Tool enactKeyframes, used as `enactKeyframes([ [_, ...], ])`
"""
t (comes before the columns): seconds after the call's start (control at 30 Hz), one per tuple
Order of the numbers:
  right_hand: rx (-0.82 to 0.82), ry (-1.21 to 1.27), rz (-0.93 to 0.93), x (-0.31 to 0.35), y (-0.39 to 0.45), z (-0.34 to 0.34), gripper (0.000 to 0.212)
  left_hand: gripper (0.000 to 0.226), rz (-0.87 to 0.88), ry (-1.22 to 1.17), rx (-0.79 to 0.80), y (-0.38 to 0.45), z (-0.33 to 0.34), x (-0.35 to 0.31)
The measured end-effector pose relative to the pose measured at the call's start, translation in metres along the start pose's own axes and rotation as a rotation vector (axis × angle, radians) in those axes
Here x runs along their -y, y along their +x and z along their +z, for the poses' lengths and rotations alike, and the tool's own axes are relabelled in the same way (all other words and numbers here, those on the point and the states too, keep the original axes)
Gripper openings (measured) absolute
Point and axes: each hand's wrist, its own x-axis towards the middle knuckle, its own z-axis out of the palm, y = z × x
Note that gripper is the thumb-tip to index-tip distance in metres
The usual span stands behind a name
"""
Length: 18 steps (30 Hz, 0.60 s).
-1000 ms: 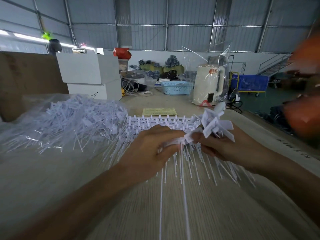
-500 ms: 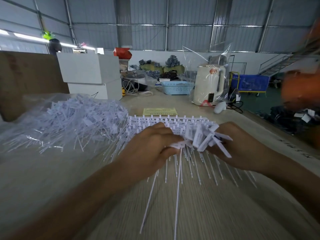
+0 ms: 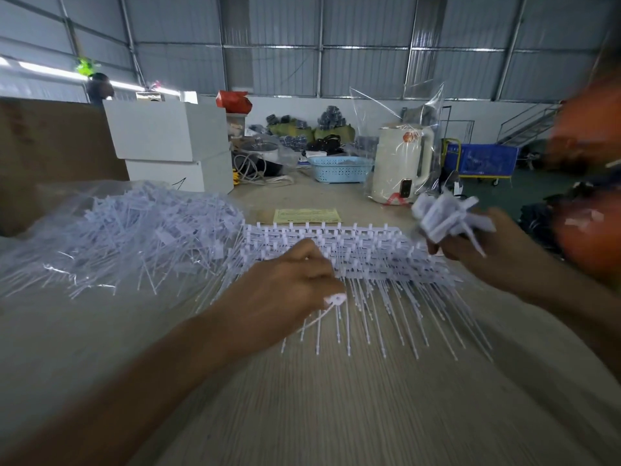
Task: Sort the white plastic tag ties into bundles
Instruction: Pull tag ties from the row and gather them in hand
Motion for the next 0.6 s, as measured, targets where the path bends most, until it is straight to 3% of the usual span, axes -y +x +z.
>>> enactKeyframes([
  [0.1, 0.034, 0.376, 0.034, 0.009, -0.004, -0.002, 0.034, 0.027, -0.226, -0.246, -0.158, 0.001, 0.004, 0.003],
  [0.17, 0.111, 0.463, 0.024, 0.019, -0.007, 0.002, 0.02, 0.031, -0.311, -0.286, -0.202, 0.002, 0.005, 0.003],
  [0.3, 0.063, 0.442, 0.073, 0.019, -0.009, 0.007, 0.061, 0.034, -0.379, -0.34, -0.164, 0.002, 0.006, 0.002],
  [0.37, -0.023, 0.34, 0.069, 0.021, -0.01, 0.009, 0.064, 0.035, -0.369, -0.364, -0.134, 0.004, 0.005, -0.001],
  [0.43, -0.039, 0.388, 0.042, 0.022, -0.008, 0.01, 0.07, 0.035, -0.374, -0.386, -0.104, 0.004, 0.004, -0.003],
  [0.5, -0.034, 0.402, -0.003, 0.019, -0.005, 0.011, 0.058, 0.038, -0.385, -0.425, -0.088, 0.004, 0.004, -0.005],
  [0.57, -0.015, 0.396, -0.033, 0.015, -0.007, 0.014, 0.015, 0.043, -0.402, -0.475, -0.074, 0.004, 0.003, -0.006],
  [0.6, -0.011, 0.417, -0.042, 0.015, -0.009, 0.015, 0.011, 0.046, -0.415, -0.5, -0.068, 0.004, 0.002, -0.007],
])
